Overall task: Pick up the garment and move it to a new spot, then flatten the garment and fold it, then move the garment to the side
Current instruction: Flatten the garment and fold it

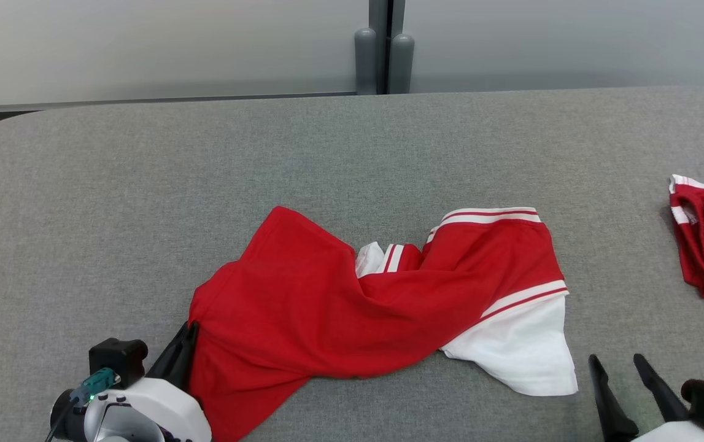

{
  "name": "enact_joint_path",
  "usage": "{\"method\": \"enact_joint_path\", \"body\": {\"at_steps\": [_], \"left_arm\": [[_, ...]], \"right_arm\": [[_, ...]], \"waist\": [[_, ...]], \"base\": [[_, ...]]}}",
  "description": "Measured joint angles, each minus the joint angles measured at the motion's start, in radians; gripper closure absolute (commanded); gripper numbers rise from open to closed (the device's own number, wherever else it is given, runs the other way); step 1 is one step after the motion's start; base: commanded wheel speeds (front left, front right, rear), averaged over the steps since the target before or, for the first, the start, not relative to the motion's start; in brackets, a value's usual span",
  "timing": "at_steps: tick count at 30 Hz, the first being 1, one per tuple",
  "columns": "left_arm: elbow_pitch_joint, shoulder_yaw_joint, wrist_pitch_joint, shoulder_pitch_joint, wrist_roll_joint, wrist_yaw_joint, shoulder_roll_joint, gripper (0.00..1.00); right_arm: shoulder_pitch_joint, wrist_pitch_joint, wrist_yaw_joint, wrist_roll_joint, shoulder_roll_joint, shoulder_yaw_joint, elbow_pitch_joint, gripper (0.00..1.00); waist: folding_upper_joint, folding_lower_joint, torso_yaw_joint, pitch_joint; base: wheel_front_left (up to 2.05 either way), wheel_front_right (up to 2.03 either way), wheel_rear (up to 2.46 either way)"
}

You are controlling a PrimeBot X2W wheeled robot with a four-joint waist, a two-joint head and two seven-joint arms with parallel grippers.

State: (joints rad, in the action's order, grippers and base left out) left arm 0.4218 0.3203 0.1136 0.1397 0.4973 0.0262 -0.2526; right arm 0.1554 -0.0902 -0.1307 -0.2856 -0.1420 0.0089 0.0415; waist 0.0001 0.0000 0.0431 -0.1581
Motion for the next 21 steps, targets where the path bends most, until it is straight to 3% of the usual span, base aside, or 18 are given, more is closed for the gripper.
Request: {"method": "enact_joint_path", "body": {"at_steps": [11,12,13,17,21], "left_arm": [[-0.136,-0.002,-0.006,-0.002,-0.004,-0.028,-0.014,1.00],[-0.148,-0.004,-0.005,-0.004,-0.002,-0.032,-0.013,1.00],[-0.160,-0.006,-0.003,-0.006,-0.002,-0.036,-0.014,1.00],[-0.221,-0.022,0.011,-0.013,-0.002,-0.053,-0.025,1.00],[-0.309,-0.046,0.011,-0.034,-0.003,-0.077,-0.050,1.00]], "right_arm": [[-0.098,0.037,0.000,-0.082,0.003,0.130,0.233,0.00],[-0.105,0.038,0.000,-0.089,0.001,0.134,0.246,0.64],[-0.111,0.039,0.000,-0.095,-0.002,0.137,0.255,1.00],[-0.120,0.082,0.000,-0.117,-0.013,0.136,0.248,1.00],[-0.127,0.136,0.000,-0.117,-0.036,0.087,0.161,1.00]], "waist": [[0.0000,0.0000,0.029,-0.041],[0.0000,0.0000,0.031,-0.043],[0.0000,0.0000,0.034,-0.044],[0.0000,0.0000,0.043,-0.046],[-0.0001,0.0000,0.039,-0.043]], "base": [[0.00,0.00,0.00],[0.00,0.00,0.00],[0.00,0.00,0.00],[0.00,0.00,0.00],[0.00,0.00,0.00]]}}
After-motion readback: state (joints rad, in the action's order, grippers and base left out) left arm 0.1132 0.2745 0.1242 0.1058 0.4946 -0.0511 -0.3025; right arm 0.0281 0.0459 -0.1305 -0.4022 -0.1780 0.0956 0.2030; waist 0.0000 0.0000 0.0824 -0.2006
